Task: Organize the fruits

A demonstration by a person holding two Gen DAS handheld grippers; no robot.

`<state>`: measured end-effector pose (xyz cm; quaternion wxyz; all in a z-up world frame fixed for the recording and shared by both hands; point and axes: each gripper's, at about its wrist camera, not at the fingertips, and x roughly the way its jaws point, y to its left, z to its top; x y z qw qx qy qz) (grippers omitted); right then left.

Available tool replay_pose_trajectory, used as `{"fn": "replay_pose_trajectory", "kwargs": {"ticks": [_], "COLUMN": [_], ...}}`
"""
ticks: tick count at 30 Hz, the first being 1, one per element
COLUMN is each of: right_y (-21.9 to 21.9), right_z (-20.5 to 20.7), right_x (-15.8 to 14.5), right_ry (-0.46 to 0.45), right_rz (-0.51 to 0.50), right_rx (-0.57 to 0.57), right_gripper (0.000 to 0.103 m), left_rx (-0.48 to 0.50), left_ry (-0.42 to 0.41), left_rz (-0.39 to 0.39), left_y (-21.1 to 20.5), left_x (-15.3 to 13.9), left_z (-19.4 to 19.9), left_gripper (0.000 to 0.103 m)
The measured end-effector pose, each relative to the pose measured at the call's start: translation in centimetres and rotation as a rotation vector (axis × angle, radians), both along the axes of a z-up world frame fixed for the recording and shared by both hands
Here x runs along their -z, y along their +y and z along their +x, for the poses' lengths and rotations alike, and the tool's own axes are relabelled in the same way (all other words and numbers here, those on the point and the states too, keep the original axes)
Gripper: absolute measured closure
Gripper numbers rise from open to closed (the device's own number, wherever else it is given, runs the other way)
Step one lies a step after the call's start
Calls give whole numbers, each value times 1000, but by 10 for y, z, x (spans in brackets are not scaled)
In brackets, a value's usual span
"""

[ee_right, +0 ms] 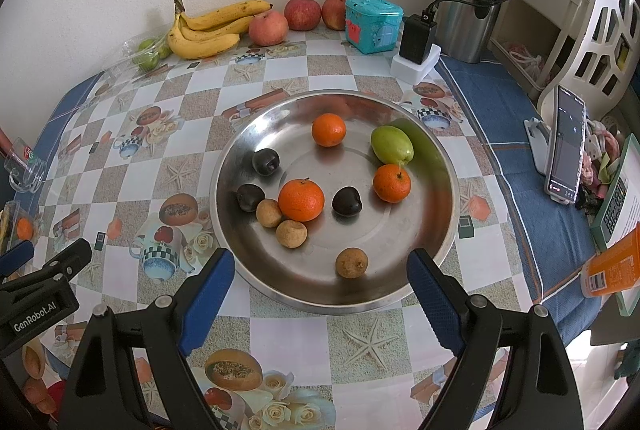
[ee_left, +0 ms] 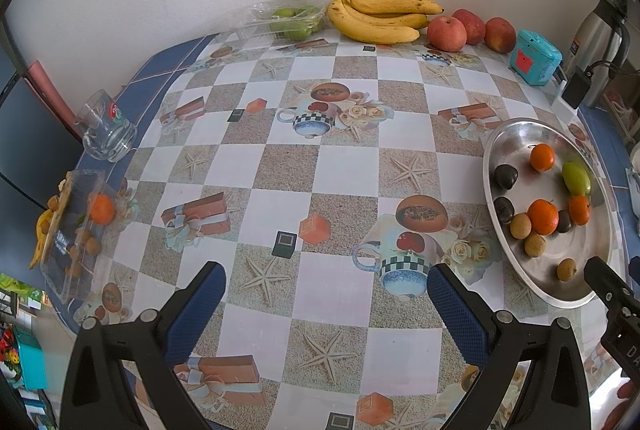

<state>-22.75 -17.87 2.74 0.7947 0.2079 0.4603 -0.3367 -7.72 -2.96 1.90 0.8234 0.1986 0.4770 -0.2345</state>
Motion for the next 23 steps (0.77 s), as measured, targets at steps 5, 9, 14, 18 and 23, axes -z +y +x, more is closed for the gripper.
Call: {"fn": "replay_pose_trajectory", "kwargs": {"ticks": [5,9,14,18,23], "right_y": [0,0,0,0,0], "right_z": [0,0,0,0,0], "right_x": [0,0,0,0,0], "right_ry": [0,0,1,0,0], "right_rz": [0,0,0,0,0], "right_rx": [-1,-1,-2,-1,-1], "right_gripper": [15,15,15,15,15], "left_rx": [0,1,2,-1,-8], "left_ry": [0,0,0,-2,0], "left_rz": [0,0,-5,-18,-24], "left_y": [0,0,1,3,4], "left_x": [0,0,-1,-4,-5], "left_z": [0,0,0,2,3], "left_gripper": [1,1,1,3,3]}}
